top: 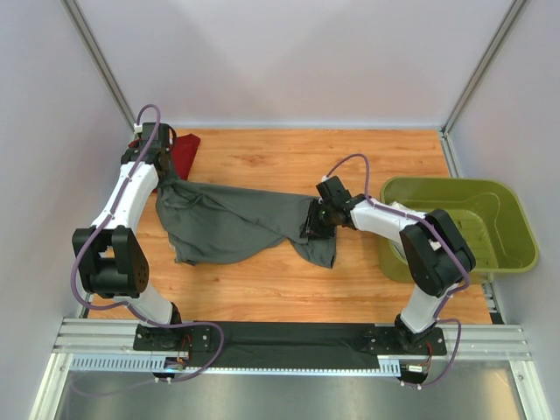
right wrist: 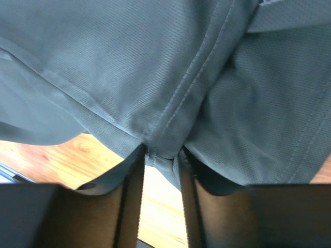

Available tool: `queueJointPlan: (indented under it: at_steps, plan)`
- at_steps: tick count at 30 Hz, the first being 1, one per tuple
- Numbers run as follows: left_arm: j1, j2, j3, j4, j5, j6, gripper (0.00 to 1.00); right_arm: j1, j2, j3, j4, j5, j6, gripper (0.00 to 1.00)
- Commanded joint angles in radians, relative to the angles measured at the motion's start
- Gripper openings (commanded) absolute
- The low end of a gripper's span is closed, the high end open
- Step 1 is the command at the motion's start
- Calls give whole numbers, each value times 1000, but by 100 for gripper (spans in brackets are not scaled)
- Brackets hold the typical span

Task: Fold and stack the t-shirts
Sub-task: Flatten the tshirt out

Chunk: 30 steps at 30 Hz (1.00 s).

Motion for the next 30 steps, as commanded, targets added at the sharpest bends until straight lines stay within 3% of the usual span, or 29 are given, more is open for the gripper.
queueJointPlan:
  at_steps: [1,4,5,7,17,23,30]
  plan:
    - [-3,-39,18,30,-11,26,0,7,-32,3,57,-4,8,29]
    - [-3,-39,20,28,-11,31,0,10,-38,3,54,9,7,15]
    - [-3,-39,21,27,-12,31,0,10,-38,6,51,14,4,7]
    - [-3,-43,23,24,-12,34,0,10,-49,23,27,31,-4,1]
    - [6,-117,77,-48,23,28,0,-4,-176,302,-231,166,-121,0]
    - [118,-212,67,-62,287,-44,0,-128,-250,429,-277,91,-147,0]
    - [136,-277,185,-111,390,0,0,-286,-271,657,-305,86,-243,0]
